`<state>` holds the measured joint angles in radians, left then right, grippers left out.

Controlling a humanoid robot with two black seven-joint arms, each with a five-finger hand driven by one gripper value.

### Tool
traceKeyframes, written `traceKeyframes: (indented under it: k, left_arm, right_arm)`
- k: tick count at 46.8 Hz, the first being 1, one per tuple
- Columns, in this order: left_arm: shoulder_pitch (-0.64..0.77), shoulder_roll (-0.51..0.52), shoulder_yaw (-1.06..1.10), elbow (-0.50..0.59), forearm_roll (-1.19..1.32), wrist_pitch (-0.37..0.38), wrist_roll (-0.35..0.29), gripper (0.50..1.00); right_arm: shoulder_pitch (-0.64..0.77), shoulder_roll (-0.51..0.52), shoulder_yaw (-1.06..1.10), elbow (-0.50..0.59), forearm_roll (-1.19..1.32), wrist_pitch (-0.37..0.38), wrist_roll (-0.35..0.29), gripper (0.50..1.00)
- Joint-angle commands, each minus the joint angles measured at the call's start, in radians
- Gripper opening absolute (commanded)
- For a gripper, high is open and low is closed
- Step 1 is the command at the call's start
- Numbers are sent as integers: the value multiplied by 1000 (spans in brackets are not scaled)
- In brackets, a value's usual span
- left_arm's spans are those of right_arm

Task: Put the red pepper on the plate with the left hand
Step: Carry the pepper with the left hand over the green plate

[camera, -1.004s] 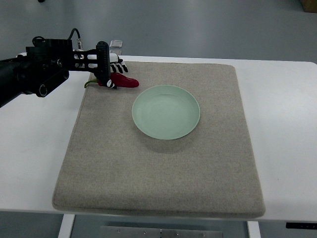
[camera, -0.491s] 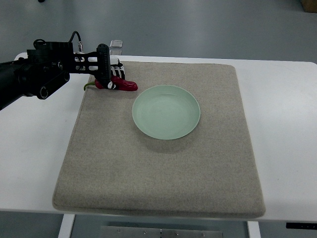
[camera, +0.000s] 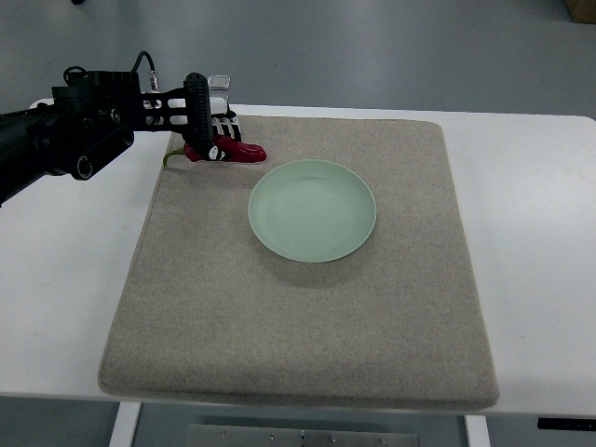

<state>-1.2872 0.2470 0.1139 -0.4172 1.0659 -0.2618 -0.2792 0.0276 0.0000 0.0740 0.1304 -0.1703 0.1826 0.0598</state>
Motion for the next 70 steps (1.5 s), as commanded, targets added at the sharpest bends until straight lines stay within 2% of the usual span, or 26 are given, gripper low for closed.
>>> traceKeyframes:
  k: [1, 11, 20, 36, 57, 61, 63, 67, 70]
  left_arm:
    - [-1, -2, -22, -2, 0, 3, 0, 500]
    - [-24, -8, -30, -90, 5, 19, -5, 500]
    - [-49, -18, -28, -161, 14, 42, -48, 500]
    - [-57, -18, -23, -294, 69, 44, -49, 500]
    - [-52, -18, -17, -360, 94, 41, -49, 500]
    - [-52, -18, -17, -362, 94, 35, -49, 546]
    - [-52, -18, -17, -362, 94, 35, -49, 553]
    - [-49, -18, -17, -362, 92, 35, -51, 655]
    - [-46, -18, -17, -367, 92, 35, -57, 694]
  right_arm:
    - [0, 0, 0, 0, 0, 0, 0, 932]
    - [0, 0, 0, 0, 0, 0, 0, 932]
    - [0, 0, 0, 0, 0, 0, 0, 932]
    - [0, 0, 0, 0, 0, 0, 0, 932]
    - [0, 0, 0, 0, 0, 0, 0, 932]
    - [0, 0, 0, 0, 0, 0, 0, 932]
    - [0, 0, 0, 0, 0, 0, 0, 932]
    - [0, 0, 1, 0, 0, 0, 0, 932]
    - [0, 0, 0, 0, 0, 0, 0, 932]
